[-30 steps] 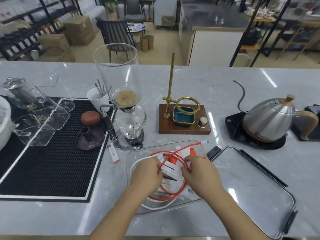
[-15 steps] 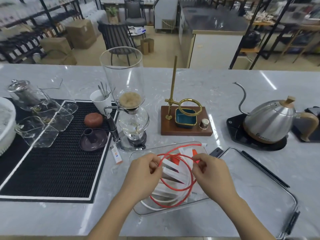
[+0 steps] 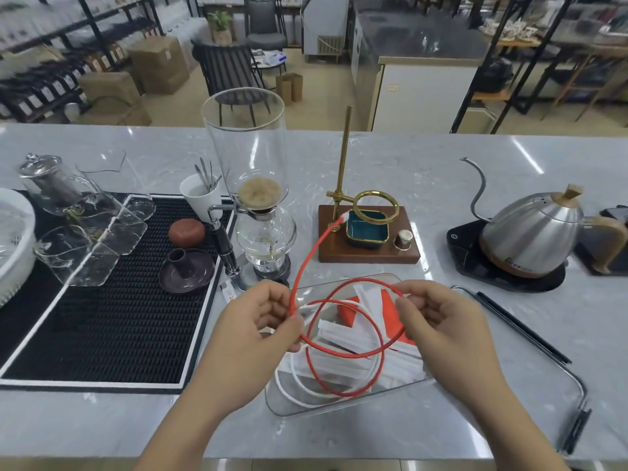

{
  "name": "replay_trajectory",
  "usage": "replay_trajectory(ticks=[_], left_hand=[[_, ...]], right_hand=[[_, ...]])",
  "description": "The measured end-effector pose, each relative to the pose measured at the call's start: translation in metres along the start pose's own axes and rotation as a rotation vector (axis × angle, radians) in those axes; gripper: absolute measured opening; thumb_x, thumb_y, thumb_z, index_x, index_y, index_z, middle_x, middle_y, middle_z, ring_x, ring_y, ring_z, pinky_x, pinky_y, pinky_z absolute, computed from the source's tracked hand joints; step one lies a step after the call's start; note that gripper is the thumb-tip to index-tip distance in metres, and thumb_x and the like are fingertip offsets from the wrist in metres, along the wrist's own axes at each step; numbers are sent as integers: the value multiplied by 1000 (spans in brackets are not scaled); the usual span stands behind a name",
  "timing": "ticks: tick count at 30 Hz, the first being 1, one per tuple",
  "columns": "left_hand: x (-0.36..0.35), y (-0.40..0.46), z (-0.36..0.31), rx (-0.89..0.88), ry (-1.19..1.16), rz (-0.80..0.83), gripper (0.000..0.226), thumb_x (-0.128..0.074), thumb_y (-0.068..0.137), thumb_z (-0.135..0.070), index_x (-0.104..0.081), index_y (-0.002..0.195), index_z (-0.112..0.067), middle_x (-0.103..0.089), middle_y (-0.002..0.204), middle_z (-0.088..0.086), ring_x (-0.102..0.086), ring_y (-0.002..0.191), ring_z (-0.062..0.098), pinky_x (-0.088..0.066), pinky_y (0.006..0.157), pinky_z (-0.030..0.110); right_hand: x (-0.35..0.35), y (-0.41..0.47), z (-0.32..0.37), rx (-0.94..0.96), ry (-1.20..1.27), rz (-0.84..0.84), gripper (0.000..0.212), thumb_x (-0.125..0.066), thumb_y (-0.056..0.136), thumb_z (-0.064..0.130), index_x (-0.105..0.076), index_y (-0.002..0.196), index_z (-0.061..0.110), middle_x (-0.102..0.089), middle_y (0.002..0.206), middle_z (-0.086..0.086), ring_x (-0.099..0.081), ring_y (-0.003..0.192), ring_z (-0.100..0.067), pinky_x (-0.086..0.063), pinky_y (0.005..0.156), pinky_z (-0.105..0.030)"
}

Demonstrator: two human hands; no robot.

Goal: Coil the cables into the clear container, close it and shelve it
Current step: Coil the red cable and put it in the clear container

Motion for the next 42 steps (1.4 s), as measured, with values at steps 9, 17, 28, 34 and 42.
replay_trajectory(ticks=[9, 17, 28, 34, 42], left_hand=[[5, -13, -32, -62, -60, 12, 24, -64, 71, -3, -59, 79, -25, -60, 70, 17, -63, 59, 26, -56, 62, 50], [4, -13, -41, -87, -61, 92, 17, -63, 70, -1, -55, 72, -17, -63, 66, 11, -62, 60, 22, -57, 62, 41], [3, -8, -29, -72, -278, 24, 13, -63, 76, 0, -62, 88, -3, -71, 78, 12, -70, 77, 27, -59, 71, 32], [1, -6, -30, 42, -611, 258, 23, -69, 81, -25, -67, 96, -8, -64, 73, 18, -67, 77, 35, -57, 80, 47], [-12, -2, -26, 293, -819, 104, 47, -39, 87, -40, -61, 60, -9, -47, 44, 16, -60, 48, 32, -59, 61, 39]], right_hand=[[17, -6, 49, 193, 291, -82, 24, -57, 92, -6, -70, 94, 15, -66, 65, -5, -58, 51, -14, -50, 49, -22], [26, -4, 63, 195, 528, -119, 14, -57, 85, 19, -63, 96, 12, -67, 69, -7, -54, 53, -24, -47, 50, -25], [25, 0, 43, 72, 549, -99, 33, -45, 96, -6, -63, 86, 20, -59, 56, -4, -53, 57, -21, -48, 60, -29], [29, 6, 37, -20, 730, -105, 21, -40, 97, -5, -56, 99, 9, -49, 55, -3, -48, 58, -22, -48, 59, -26], [34, 2, 21, -67, 687, -245, 30, -40, 95, -10, -56, 90, 15, -41, 43, 3, -40, 43, -16, -39, 48, -24]])
Point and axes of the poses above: each hand's wrist, its own y-axis towards the middle knuckle, its own x-axis out of the back of the hand, z = x × y, the point moved 3 cm from there along y, towards the middle knuckle
